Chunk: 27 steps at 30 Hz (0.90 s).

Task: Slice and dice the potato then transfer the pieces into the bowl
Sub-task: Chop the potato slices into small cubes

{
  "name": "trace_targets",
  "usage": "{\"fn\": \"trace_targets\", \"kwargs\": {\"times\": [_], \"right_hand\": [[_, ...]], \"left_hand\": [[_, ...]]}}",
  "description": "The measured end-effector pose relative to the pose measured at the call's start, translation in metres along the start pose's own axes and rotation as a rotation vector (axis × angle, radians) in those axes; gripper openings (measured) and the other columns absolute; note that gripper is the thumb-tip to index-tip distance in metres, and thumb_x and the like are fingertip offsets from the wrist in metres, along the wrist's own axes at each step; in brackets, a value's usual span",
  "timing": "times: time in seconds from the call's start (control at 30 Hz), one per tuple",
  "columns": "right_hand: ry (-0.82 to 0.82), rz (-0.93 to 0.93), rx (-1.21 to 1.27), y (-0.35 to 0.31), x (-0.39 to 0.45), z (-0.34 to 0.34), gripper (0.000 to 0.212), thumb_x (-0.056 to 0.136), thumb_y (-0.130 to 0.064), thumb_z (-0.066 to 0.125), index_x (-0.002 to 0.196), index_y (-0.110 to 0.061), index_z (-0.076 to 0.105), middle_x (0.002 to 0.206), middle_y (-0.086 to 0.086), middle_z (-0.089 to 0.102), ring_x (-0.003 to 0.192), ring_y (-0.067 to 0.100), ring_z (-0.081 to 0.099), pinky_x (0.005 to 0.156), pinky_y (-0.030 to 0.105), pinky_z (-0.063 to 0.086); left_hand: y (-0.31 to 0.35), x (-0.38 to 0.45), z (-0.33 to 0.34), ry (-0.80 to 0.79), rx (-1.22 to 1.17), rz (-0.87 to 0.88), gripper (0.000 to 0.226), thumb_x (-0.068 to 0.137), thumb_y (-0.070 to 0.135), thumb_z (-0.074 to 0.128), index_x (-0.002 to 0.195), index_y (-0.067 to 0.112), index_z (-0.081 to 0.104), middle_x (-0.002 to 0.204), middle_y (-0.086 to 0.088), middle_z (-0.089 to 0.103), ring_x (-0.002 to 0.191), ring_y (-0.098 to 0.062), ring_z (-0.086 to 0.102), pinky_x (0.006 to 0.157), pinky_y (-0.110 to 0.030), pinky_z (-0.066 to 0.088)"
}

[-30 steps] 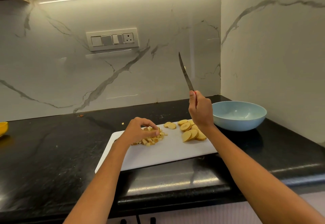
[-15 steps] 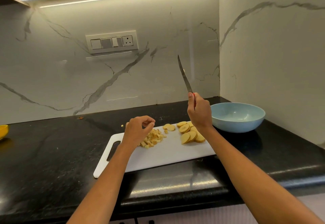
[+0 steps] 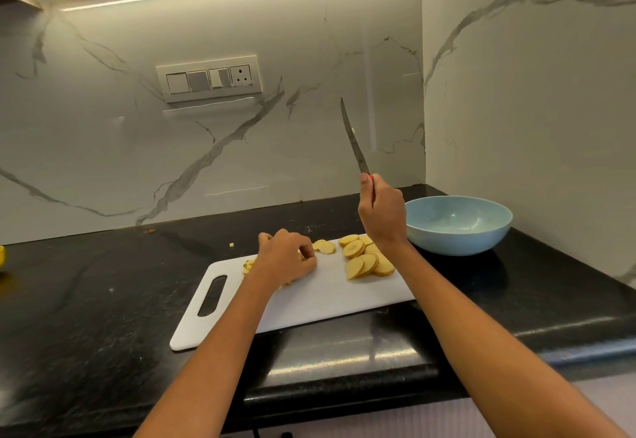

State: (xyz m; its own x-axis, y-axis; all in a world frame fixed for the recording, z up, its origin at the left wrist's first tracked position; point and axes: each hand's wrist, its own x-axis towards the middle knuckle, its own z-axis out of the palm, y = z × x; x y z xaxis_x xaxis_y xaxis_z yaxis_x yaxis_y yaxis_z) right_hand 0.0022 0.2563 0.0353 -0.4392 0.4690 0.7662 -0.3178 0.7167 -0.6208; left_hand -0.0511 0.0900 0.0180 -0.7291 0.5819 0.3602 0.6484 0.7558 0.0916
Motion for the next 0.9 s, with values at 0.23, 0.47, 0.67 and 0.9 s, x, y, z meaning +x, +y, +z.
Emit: {"fn": "trace_targets", "kwargs": {"times": [0.23,0.47,0.67,0.9], "right_hand": [[-0.013,0.025,-0.032,0.004,0.000,0.001,0.033,0.100,-0.024,0.041,0.083,-0.002,0.060,0.057,-0.013,0.043,0.049,0.005,0.044,0.048,0.009,0.031],[-0.012,0.019,-0.039,0.007,0.002,0.002,0.033,0.100,-0.025,0.040,0.082,-0.004,0.059,0.056,-0.013,0.042,0.049,0.005,0.044,0.047,0.010,0.031],[-0.019,0.013,-0.035,0.006,0.002,0.004,0.031,0.100,-0.025,0.041,0.083,-0.006,0.058,0.057,-0.014,0.043,0.049,0.005,0.045,0.047,0.009,0.032],[-0.011,0.008,-0.039,0.007,0.002,0.003,0.033,0.100,-0.024,0.041,0.084,-0.003,0.060,0.062,-0.006,0.049,0.050,0.006,0.045,0.048,0.011,0.033]], "left_hand": [[0.003,0.005,-0.007,0.145,-0.180,-0.099,0.029,0.091,0.044,0.052,0.093,0.018,0.065,0.093,0.003,0.063,0.093,-0.012,0.052,0.089,-0.035,0.027],[0.028,0.030,0.008,-0.118,0.120,-0.013,0.048,0.092,0.001,0.052,0.131,0.030,0.048,0.131,0.002,0.054,0.124,-0.020,0.042,0.101,-0.040,0.028],[0.026,0.034,0.009,-0.110,0.251,0.035,0.042,0.092,0.010,0.056,0.129,0.027,0.051,0.135,-0.001,0.048,0.126,-0.022,0.037,0.101,-0.039,0.030],[0.023,0.031,0.007,-0.008,0.123,0.012,0.027,0.093,0.011,0.054,0.118,0.022,0.055,0.123,-0.001,0.055,0.116,-0.019,0.045,0.095,-0.034,0.032]]}}
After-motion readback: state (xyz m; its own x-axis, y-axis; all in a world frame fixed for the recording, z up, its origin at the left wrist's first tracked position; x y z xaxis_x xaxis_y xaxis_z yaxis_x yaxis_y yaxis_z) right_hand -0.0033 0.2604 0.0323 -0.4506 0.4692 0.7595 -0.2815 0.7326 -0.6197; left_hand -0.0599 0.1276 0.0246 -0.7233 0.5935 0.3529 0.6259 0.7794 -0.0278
